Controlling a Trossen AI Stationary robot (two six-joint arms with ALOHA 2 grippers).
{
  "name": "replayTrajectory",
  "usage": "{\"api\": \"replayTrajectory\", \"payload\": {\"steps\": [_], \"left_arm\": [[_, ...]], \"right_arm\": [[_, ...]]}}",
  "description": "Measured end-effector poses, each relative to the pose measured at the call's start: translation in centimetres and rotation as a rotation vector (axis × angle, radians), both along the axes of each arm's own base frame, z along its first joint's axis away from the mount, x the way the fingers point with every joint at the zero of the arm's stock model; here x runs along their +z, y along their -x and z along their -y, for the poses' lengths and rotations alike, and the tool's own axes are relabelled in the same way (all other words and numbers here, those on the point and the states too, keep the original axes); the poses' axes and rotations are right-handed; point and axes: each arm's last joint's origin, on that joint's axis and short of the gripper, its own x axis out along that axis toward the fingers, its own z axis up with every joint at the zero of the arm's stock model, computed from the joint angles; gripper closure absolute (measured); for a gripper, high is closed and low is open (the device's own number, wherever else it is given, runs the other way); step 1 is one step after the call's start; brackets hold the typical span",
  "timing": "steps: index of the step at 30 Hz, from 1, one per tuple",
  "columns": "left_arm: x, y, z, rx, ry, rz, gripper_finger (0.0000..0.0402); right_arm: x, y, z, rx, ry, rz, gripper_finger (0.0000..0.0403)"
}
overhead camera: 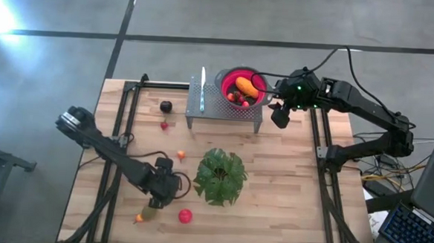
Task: Pick & Place Fruit
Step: Put the tangerine into the red strainer bowl on the shelf
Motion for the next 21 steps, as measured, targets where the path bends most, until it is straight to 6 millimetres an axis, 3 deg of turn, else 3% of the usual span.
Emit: {"api": "replayTrajectory", "payload": {"steps": [9,21], "left_arm": [[-0.65,-0.39,0.18,-0.038,-0.031,0.004,0.0158],[-0.69,-0.37,0.18,-0.044,-0.032,-0.001,0.0213]], "right_arm": [[-0.18,-0.04,0.02,0.0,-0.001,-0.003,0.0231],[-0.25,-0.09,0.03,0.002,0.001,-0.002,0.0256]]}}
